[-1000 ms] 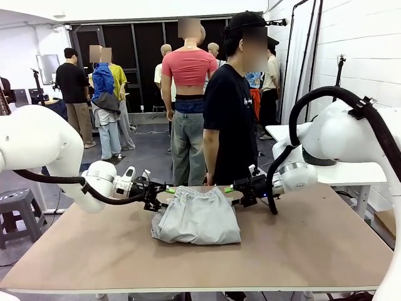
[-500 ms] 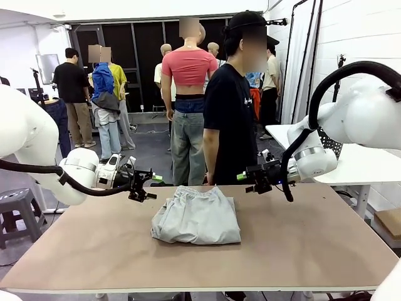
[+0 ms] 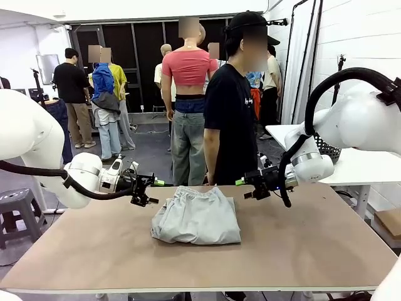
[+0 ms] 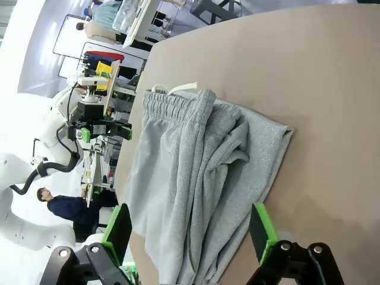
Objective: Fold the training pants.
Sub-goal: Fold the Training pants in half.
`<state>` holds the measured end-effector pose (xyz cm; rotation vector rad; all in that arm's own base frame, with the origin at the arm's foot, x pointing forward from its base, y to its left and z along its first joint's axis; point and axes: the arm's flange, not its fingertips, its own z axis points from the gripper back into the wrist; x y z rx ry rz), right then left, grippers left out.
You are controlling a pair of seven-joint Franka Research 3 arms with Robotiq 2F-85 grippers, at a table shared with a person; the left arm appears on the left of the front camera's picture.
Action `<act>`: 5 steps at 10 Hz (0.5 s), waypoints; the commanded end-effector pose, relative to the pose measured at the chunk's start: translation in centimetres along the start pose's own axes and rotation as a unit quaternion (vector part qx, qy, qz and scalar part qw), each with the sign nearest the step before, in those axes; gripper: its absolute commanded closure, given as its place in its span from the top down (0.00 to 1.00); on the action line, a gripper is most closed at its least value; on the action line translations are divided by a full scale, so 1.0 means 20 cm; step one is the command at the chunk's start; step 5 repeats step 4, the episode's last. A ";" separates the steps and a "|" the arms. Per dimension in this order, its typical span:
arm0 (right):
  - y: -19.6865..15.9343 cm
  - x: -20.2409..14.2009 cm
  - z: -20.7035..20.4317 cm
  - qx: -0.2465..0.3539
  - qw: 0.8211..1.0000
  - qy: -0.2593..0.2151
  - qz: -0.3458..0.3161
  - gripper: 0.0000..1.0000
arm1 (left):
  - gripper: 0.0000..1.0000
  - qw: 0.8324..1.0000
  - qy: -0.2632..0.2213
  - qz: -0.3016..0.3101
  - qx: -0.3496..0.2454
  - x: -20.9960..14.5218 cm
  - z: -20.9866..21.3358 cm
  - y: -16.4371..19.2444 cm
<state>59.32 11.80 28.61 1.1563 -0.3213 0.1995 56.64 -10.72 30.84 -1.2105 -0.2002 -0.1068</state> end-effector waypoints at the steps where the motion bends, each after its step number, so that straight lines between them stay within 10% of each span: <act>1: 0.01 0.03 -0.01 0.002 1.000 0.001 -0.001 1.00 | 1.00 1.000 -0.001 0.003 0.000 0.03 0.00 -0.02; 5: 0.01 0.03 -0.01 0.002 1.000 0.001 -0.001 1.00 | 1.00 1.000 -0.001 0.003 0.000 0.03 0.00 -0.02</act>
